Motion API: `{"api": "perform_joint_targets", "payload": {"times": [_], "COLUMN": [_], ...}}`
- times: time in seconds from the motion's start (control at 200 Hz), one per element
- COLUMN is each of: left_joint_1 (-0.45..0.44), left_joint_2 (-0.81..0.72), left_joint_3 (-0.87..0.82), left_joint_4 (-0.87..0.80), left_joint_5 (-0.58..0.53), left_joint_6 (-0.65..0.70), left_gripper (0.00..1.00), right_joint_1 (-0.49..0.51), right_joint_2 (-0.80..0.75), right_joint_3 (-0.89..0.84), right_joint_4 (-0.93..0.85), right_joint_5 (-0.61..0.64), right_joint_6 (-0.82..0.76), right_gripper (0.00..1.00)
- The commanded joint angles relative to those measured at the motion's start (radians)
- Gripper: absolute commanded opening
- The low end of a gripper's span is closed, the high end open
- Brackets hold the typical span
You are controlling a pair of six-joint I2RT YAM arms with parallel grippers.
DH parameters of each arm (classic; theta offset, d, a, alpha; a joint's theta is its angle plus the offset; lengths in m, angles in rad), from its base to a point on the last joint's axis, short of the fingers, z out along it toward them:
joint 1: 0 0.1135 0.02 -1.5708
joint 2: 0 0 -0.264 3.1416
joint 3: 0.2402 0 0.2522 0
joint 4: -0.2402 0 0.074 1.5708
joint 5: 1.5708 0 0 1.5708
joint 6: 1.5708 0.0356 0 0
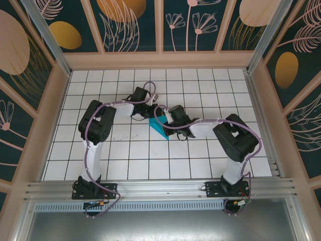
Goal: Fold a paper plane with a square sheet of paper (fold left side to right side)
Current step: Third fold the triangle at the center of the table.
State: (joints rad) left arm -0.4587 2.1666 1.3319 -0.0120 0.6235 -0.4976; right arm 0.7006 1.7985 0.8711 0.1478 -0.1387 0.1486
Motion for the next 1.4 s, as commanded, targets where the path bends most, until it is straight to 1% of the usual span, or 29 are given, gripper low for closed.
{"api": "perform_joint_targets", "payload": {"times": [0.0,0.751,0.931,1.061,1.396], "left_joint_1": [-0.012,-0.015,-0.014,-0.009,0.057], "left_joint_2": [0.05,0.054,0.037,0.034,0.031], "left_joint_3": [-0.008,-0.007,0.004,0.059,0.196], "left_joint_4": [-0.049,-0.045,-0.05,-0.1,-0.18], "left_joint_5": [-0.039,-0.033,-0.038,-0.05,-0.039], "left_joint_6": [0.022,0.021,0.027,0.049,0.071], "left_gripper": [0.15,0.15,0.19,0.22,0.3], "right_joint_1": [-0.009,-0.003,0.018,0.032,0.04], "right_joint_2": [0.017,0.047,0.072,0.087,0.11], "right_joint_3": [0.032,0.041,0.046,0.046,0.068], "right_joint_4": [-0.024,-0.041,-0.093,-0.119,-0.149], "right_joint_5": [0.021,0.01,0.023,0.02,0.011], "right_joint_6": [0.016,0.014,0.0,-0.006,-0.008], "right_gripper": [0.0,0.0,0.0,0.0,0.0]}}
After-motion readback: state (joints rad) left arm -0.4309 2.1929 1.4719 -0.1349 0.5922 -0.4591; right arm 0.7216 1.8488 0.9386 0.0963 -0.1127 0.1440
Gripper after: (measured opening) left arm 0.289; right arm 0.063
